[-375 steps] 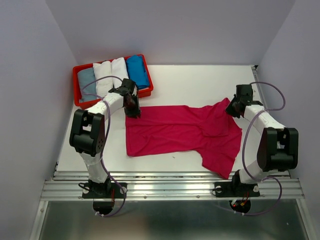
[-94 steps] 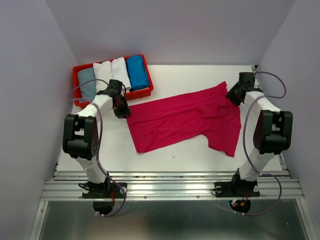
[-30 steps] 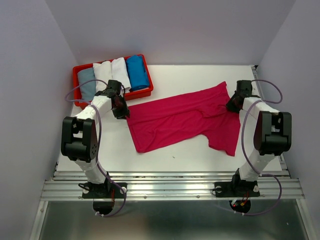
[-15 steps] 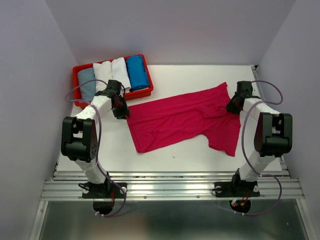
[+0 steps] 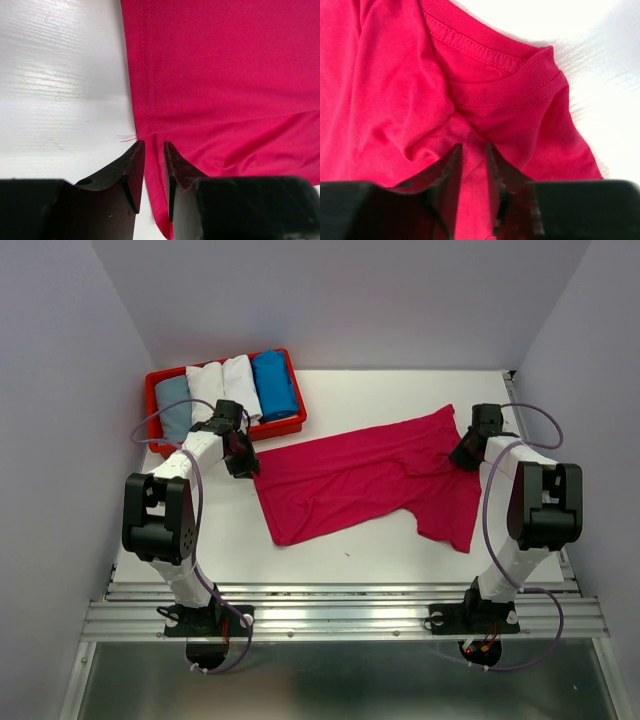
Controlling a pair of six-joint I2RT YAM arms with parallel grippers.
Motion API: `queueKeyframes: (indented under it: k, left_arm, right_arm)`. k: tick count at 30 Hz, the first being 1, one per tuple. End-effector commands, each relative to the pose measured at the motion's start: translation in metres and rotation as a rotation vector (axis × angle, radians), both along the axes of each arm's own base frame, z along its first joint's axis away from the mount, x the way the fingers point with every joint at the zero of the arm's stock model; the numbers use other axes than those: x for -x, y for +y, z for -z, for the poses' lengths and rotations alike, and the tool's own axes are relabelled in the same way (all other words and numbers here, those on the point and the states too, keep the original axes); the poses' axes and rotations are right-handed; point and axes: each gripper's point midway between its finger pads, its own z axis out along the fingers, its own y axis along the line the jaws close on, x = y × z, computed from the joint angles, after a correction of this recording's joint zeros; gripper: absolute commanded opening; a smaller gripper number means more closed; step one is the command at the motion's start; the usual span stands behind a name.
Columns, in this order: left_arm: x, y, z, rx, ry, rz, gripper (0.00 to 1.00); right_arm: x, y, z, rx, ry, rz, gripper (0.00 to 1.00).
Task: Roll the t-shirts
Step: Fold the T-shirt at the center of the board.
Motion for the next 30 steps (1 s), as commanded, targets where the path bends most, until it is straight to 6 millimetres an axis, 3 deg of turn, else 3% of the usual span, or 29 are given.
queueKeyframes:
  k: [1, 11, 19, 26, 30]
  left_arm:
    - [0.001, 0.001, -0.006, 0.003, -0.023, 0.014, 0.33]
    - [0.000, 0.000, -0.006, 0.006, -0.021, 0.015, 0.33]
    - [-0.001, -0.001, -0.006, 0.007, -0.021, 0.017, 0.33]
    - [0.000, -0.001, -0.005, 0.011, -0.022, 0.017, 0.33]
    - [0.001, -0.001, -0.004, 0.010, -0.020, 0.018, 0.33]
  right_arm:
    - [-0.001, -0.008, 0.003, 0.036, 0.002, 0.011, 0.34]
    - [-0.005, -0.013, 0.006, 0.059, 0.012, 0.015, 0.33]
    - [-0.003, -0.012, 0.004, 0.057, 0.009, 0.012, 0.12]
    - [-0.004, -0.012, -0.013, 0.059, -0.026, 0.009, 0.01]
    - [-0.002, -0.010, -0.022, 0.054, -0.042, 0.003, 0.01]
